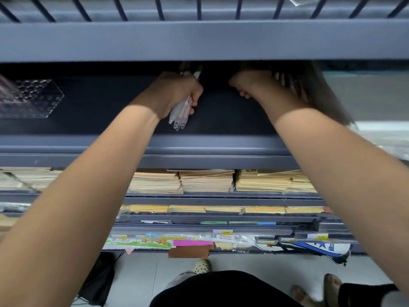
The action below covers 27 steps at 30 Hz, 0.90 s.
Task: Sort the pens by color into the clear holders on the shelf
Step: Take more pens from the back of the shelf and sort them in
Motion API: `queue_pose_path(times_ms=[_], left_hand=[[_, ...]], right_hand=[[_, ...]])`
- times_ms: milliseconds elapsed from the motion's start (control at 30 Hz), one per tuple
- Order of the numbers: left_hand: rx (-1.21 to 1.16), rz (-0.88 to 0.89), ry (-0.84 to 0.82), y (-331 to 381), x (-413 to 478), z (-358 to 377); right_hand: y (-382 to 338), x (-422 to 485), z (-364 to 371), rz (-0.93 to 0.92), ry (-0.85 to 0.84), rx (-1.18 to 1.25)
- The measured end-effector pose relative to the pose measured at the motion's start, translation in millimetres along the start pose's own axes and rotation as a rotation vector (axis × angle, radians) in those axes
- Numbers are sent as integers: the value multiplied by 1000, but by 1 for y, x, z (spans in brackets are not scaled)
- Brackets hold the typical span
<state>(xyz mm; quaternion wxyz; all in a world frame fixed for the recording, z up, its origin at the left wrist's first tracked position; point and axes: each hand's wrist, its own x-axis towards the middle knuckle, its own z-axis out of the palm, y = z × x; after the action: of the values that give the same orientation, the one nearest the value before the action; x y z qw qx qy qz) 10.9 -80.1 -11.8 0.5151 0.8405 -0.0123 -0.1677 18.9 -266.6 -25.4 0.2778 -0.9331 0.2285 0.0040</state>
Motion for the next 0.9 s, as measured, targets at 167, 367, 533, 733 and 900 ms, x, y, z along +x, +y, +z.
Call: queue_pose_path(times_ms=[167, 367, 533, 733, 900], left_hand=[[-77, -12, 6, -4, -10, 3], [-229, -84, -55, -13, -40, 11], [-516, -108, -185, -27, -95, 15], [-780, -17, -56, -67, -169, 26], [-857, 37, 107, -110, -213, 5]], right_hand=[[25, -52, 0, -109, 185, -27], [42, -102, -9, 63, 56, 201], [65, -160, -14, -25, -46, 802], [84, -218, -3, -124, -283, 1116], [76, -256, 29, -224, -273, 1113]])
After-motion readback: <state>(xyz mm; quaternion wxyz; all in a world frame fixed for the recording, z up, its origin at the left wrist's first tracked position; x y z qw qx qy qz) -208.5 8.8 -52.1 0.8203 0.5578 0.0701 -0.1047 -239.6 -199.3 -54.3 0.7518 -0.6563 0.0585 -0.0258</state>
